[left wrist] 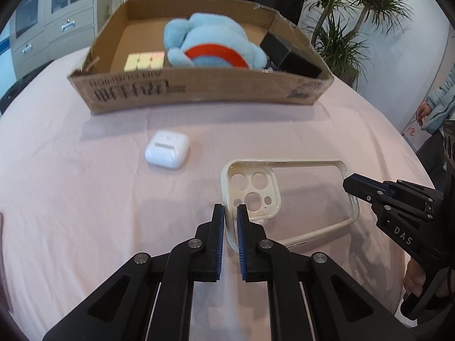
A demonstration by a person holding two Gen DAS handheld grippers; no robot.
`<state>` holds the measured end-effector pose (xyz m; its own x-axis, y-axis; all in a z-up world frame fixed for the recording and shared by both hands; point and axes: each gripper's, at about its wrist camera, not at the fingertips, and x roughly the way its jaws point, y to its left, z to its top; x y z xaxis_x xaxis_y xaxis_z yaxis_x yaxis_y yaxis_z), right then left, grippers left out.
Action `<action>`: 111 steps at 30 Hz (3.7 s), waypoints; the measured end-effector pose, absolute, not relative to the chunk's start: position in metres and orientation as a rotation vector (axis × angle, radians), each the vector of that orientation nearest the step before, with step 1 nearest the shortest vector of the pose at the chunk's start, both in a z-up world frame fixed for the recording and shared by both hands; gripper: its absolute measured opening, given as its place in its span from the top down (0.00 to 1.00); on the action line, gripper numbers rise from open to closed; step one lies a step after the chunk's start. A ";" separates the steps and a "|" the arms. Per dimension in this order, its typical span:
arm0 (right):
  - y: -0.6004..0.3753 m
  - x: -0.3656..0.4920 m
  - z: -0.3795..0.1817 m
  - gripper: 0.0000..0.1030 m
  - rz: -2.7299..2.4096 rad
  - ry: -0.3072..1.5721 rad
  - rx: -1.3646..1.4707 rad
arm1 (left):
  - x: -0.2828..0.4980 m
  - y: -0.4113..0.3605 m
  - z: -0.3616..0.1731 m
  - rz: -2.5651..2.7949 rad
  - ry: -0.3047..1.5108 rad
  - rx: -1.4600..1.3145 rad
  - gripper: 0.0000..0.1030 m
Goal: Organize objects
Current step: 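Grasp the phone case frame with both grippers and lift it, then carry the phone case over the box and release it inside, then move both grippers to the white earbud case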
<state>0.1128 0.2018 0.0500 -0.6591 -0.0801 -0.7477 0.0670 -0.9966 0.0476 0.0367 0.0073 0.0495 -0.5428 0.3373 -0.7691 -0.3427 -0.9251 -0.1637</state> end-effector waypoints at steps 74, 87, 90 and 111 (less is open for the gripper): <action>0.214 -0.201 0.157 0.82 -2.945 0.305 1.075 | -0.273 0.011 0.182 2.843 0.119 -0.928 0.33; 0.169 -0.081 0.164 0.38 -2.612 0.146 0.858 | -0.123 -0.056 0.125 2.686 0.173 -1.071 0.26; 0.153 -0.053 0.126 0.38 -2.344 0.166 0.921 | -0.090 -0.066 0.088 2.602 0.105 -1.171 0.26; 0.116 0.039 0.024 0.58 -1.992 0.461 0.994 | -0.001 -0.039 0.048 2.226 0.058 -1.288 0.26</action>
